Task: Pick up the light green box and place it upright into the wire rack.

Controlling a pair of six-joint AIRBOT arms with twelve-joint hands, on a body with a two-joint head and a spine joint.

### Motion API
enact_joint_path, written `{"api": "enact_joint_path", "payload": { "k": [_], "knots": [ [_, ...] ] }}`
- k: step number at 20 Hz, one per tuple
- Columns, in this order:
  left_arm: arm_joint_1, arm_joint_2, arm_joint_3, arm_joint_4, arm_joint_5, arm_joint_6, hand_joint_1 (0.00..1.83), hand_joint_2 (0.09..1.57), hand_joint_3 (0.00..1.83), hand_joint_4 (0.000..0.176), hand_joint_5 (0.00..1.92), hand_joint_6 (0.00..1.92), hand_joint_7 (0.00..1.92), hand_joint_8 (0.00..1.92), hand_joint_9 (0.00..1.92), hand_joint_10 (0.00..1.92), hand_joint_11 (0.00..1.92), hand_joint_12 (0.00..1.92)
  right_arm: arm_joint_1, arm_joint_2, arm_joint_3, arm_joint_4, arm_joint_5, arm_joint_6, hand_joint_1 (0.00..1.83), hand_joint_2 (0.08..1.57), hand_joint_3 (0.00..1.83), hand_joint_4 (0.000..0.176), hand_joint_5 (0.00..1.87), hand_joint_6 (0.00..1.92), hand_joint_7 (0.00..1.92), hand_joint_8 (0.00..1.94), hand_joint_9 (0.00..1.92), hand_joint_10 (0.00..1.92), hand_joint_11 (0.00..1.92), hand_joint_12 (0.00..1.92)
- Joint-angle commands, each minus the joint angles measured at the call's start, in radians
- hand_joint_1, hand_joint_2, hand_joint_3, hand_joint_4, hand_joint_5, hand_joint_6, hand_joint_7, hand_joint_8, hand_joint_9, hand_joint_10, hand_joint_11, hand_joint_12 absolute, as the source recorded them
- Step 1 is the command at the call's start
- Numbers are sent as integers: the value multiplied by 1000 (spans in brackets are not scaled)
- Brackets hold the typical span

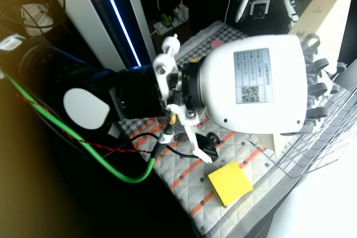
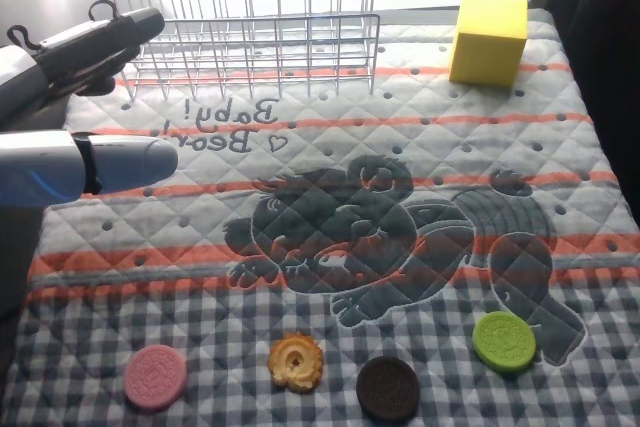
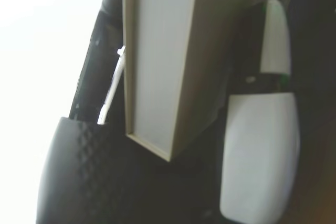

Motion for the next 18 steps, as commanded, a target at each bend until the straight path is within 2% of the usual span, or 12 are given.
{"api": "enact_joint_path", "payload": {
  "k": [1, 2, 3, 4, 6, 8, 9, 10, 12, 13, 14, 18],
  "knots": [
    [-12, -4, 6, -2, -114, -9, 622, 926, 3, 176, 120, 2, 119, 0, 121, 1, 0, 629, 21, 10, -6, 42, 112, 3, 1188, 1267, 2, 0, 541, 1456, 859, 1337, 1215, 5, 581, 1229],
    [-12, -4, 5, -3, -114, -9, 610, 926, 2, 176, 112, 0, 116, 0, 122, 1, 0, 629, 21, 13, -12, 41, 116, 3, 1173, 1268, 0, 0, 558, 1469, 848, 1326, 1202, 1, 600, 1284],
    [-12, -4, 5, -3, -114, -9, 610, 931, 2, 176, 117, 1, 104, 0, 101, 1, 0, 593, 21, 14, -18, 39, 119, 3, 1270, 1241, 5, 0, 513, 662, 762, 1368, 1220, 16, 614, 1341],
    [-12, -4, 4, -3, -114, -9, 635, 934, 1, 176, 127, 2, 103, 0, 83, 0, 0, 543, 21, 15, -23, 39, 123, 3, 1189, 1280, 19, 0, 478, 1354, 809, 1389, 1167, 7, 445, 1325],
    [-12, -4, 4, -3, -112, -10, 635, 929, 0, 176, 138, 3, 90, 1, 96, 4, 0, 601, 21, 25, -37, 40, 126, 3, 1285, 1244, 0, 0, 566, 280, 739, 1380, 1153, 10, 393, 1248],
    [-12, -4, 3, -6, -112, -10, 651, 927, 0, 176, 145, 1, 102, 2, 99, 1, 0, 615, 21, 42, -57, 40, 131, 3, 1183, 1263, 1, 0, 562, 1405, 852, 1324, 1188, 24, 525, 1280],
    [-12, -4, 2, -8, -112, -10, 669, 928, 0, 176, 146, 0, 99, 2, 91, 3, 0, 505, 21, 50, -63, 40, 134, 3, 1167, 1277, 2, 0, 538, 1488, 833, 1345, 1187, 23, 563, 1265],
    [-12, -4, 2, -9, -112, -10, 701, 920, 0, 176, 146, 0, 86, 2, 72, 3, 0, 393, 21, 57, -70, 40, 139, 3, 1257, 1269, 12, 0, 446, 700, 706, 1450, 1164, 13, 506, 1273],
    [-12, -4, 2, -12, -112, -10, 648, 944, 10, 176, 136, 0, 85, 2, 82, 8, 0, 372, 20, 73, -88, 40, 155, 3, 1179, 1294, 3, 0, 477, 1519, 818, 1378, 1186, 22, 584, 1296],
    [-12, -4, 2, -13, -112, -10, 779, 874, 0, 176, 193, 11, 115, 7, 79, 4, 0, 217, 17, 78, -97, 41, 166, 3, 1265, 1272, 0, 0, 426, 700, 719, 1434, 1193, 30, 552, 1321],
    [-12, -4, 2, -13, -112, -11, 704, 899, 0, 176, 173, 2, 130, 2, 115, 4, 0, 336, 15, 80, -101, 41, 174, 3, 1186, 1291, 4, 0, 578, 1322, 681, 1469, 1222, 47, 623, 1300],
    [-12, -4, 1, -13, -112, -13, 692, 916, 0, 176, 149, 1, 102, 1, 77, 2, 0, 275, -8, 76, -112, 54, 204, 3, 1147, 1292, 1, 0, 534, 1547, 798, 1366, 1182, 47, 555, 1303]
  ]
}}
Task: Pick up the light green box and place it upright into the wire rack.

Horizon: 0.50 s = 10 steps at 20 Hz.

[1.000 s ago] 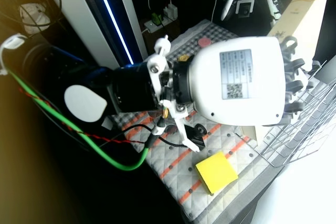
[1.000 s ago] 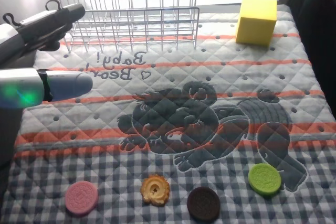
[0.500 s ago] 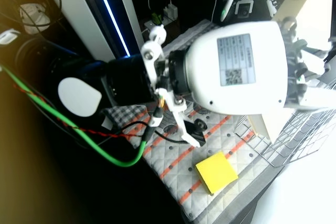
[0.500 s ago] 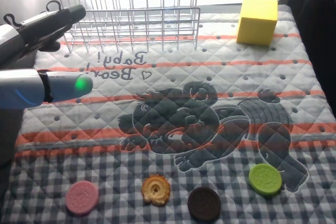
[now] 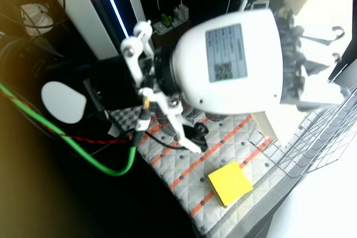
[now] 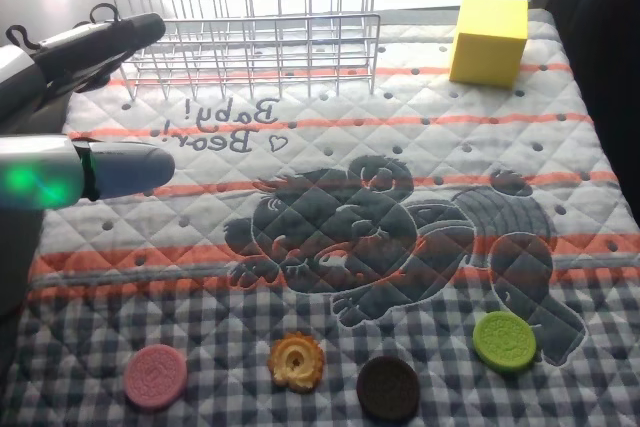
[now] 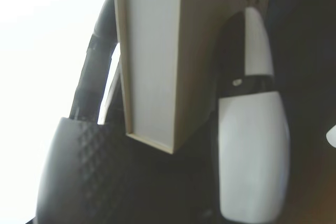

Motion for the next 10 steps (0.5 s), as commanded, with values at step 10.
{"api": "enact_joint_path", "payload": {
  "k": [10],
  "knots": [
    [-8, -4, 1, 0, -117, -14, 769, 879, 0, 176, 180, 7, 120, 4, 93, 13, 0, 249, -52, -27, 48, 126, 105, 6, 1263, 1124, 1, 0, 822, 1088, 1117, 903, 1449, 14, 1207, 751]
  ]
}}
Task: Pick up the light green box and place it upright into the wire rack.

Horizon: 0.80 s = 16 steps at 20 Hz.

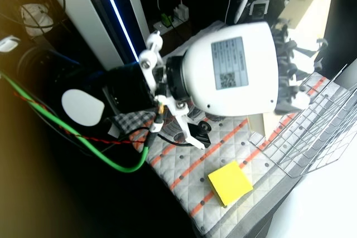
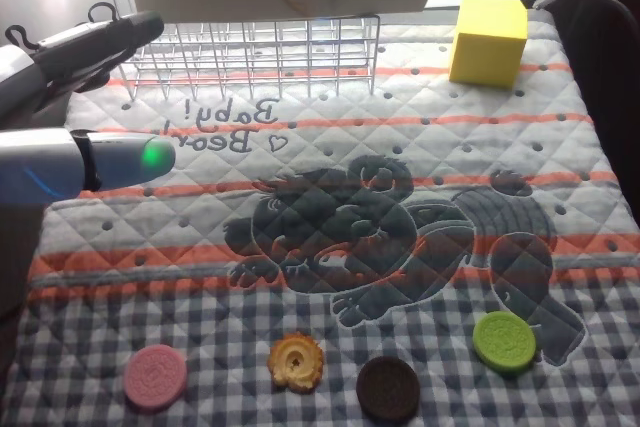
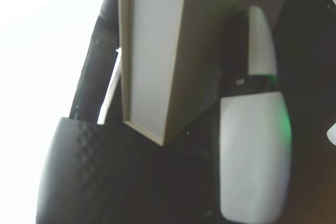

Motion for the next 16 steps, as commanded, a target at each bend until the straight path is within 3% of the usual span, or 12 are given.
{"api": "enact_joint_path", "payload": {
  "k": [1, 3, 5, 8, 10, 16],
  "knots": [
    [-10, -3, 1, 2, -117, -8, 679, 898, 0, 176, 155, 1, 123, 2, 82, 4, 0, 270, 5, 3, 10, 57, 102, 9, 1255, 1119, 0, 0, 837, 1113, 1131, 840, 1450, 10, 1224, 747],
    [-9, -3, 1, 2, -117, -9, 638, 926, 1, 176, 142, 0, 104, 1, 93, 1, 0, 419, -3, -4, 20, 67, 94, 9, 1267, 1103, 0, 0, 872, 1033, 1162, 810, 1467, 9, 1237, 713],
    [-8, -3, 0, 2, -118, -10, 645, 931, 2, 176, 143, 1, 120, 3, 81, 1, 0, 324, -6, -6, 24, 71, 91, 9, 1270, 1100, 0, 0, 879, 1016, 1167, 810, 1464, 6, 1237, 706],
    [-7, -2, 0, 2, -120, -13, 627, 942, 2, 176, 124, 0, 134, 3, 99, 2, 0, 467, -22, -18, 51, 110, 81, 9, 1259, 1104, 1, 0, 875, 1051, 1152, 811, 1466, 5, 1244, 750],
    [-7, -2, 0, 2, -122, -14, 598, 950, 2, 176, 93, 2, 122, 2, 73, 6, 0, 376, -26, -20, 56, 116, 75, 9, 1246, 1113, 0, 0, 862, 1130, 1132, 791, 1474, 7, 1226, 794],
    [-7, -1, 0, 4, -125, -19, 660, 918, 0, 176, 149, 3, 134, 1, 108, 3, 0, 490, -42, -42, 82, 135, 57, 9, 1254, 1109, 1, 0, 864, 1077, 1144, 814, 1456, 0, 1159, 859]
  ]
}}
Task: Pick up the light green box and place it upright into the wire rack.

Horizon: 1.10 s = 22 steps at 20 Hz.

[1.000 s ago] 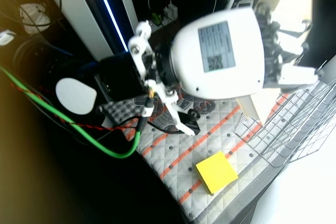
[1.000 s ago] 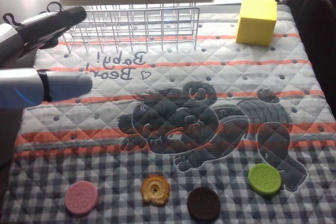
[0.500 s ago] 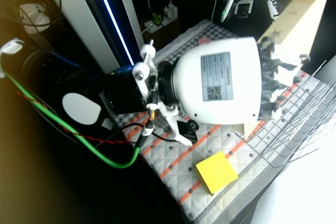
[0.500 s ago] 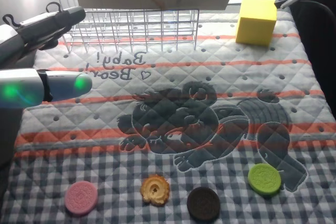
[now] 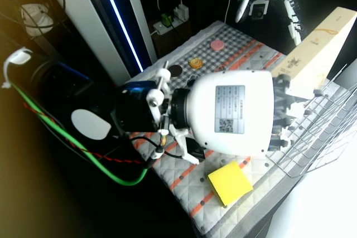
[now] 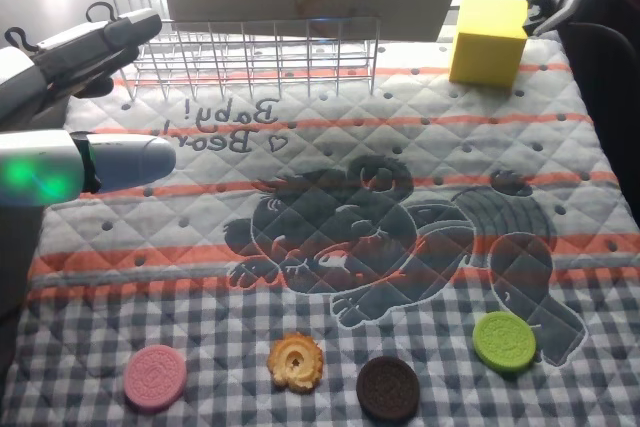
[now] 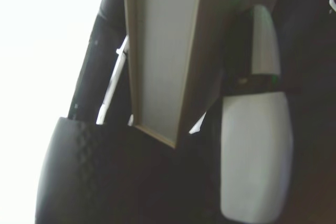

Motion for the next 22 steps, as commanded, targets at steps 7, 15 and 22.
{"api": "enact_joint_path", "payload": {
  "k": [7, 15, 22],
  "knots": [
    [-13, -3, 3, 7, -124, -10, 653, 912, 0, 176, 155, 1, 138, 1, 133, 5, 0, 613, 8, -31, 31, 40, 104, 10, 1228, 1125, 4, 0, 869, 1101, 1061, 924, 1448, 5, 1060, 1109],
    [-12, -5, 5, 7, -123, -11, 642, 914, 0, 176, 122, 4, 97, 1, 127, 4, 0, 528, 8, -60, 55, 36, 89, 10, 1267, 1097, 1, 0, 908, 950, 1148, 858, 1440, 29, 1005, 1182],
    [-13, -7, 5, 10, -123, -11, 641, 902, 0, 176, 120, 0, 124, 3, 141, 4, 0, 588, 3, -88, 68, 38, 82, 10, 1266, 1091, 0, 0, 921, 962, 1171, 799, 1495, 18, 1268, 807]
  ]
}}
